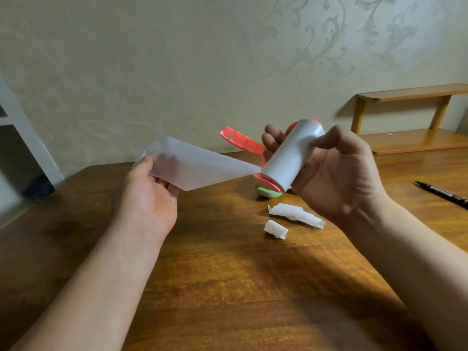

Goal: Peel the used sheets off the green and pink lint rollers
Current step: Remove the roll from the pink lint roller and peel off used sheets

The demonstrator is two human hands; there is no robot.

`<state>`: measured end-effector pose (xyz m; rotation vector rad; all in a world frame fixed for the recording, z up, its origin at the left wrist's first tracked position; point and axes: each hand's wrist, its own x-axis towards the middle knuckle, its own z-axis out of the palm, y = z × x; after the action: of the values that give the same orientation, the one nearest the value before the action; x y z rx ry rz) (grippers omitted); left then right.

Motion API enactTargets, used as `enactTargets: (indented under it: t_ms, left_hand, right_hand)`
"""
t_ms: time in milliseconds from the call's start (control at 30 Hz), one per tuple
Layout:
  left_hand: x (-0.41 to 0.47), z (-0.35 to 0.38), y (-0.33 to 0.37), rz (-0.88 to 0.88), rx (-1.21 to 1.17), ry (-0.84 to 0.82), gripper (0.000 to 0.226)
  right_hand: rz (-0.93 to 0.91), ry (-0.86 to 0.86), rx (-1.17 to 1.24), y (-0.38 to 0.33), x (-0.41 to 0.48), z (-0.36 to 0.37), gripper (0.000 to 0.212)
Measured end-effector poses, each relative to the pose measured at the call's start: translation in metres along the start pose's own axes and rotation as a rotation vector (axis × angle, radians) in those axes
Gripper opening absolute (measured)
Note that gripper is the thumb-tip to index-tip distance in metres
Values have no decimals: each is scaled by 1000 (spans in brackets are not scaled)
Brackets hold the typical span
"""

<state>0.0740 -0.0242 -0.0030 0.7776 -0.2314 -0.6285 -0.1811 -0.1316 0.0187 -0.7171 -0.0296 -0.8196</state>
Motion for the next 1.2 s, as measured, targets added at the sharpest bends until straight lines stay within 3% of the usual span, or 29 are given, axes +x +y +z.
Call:
enactTargets:
  t_ms: [467, 600, 733, 900, 1067, 1200]
  left_hand:
    - [5, -5, -5, -1, 28, 67, 41]
    - [-12, 8, -16, -5, 137, -114, 39]
    - [-41, 20, -43, -44, 386, -405, 24]
    - [-55, 15, -70, 64, 968, -634, 14]
    - [-54, 13, -73, 170, 1368, -746, 10]
    - [-49, 12, -69, 190, 1566, -734, 33]
  right_hand:
    - [-131, 64, -75, -16, 4, -6, 44]
    - [-139, 72, -85, -18, 4, -6, 41]
    - [-146, 67, -122, -18, 6, -6, 42]
    - [-145, 78, -133, -18, 9, -6, 48]
    - [-126, 104, -166, -14, 7, -6, 53]
    - [-107, 129, -180, -12, 5, -4, 45]
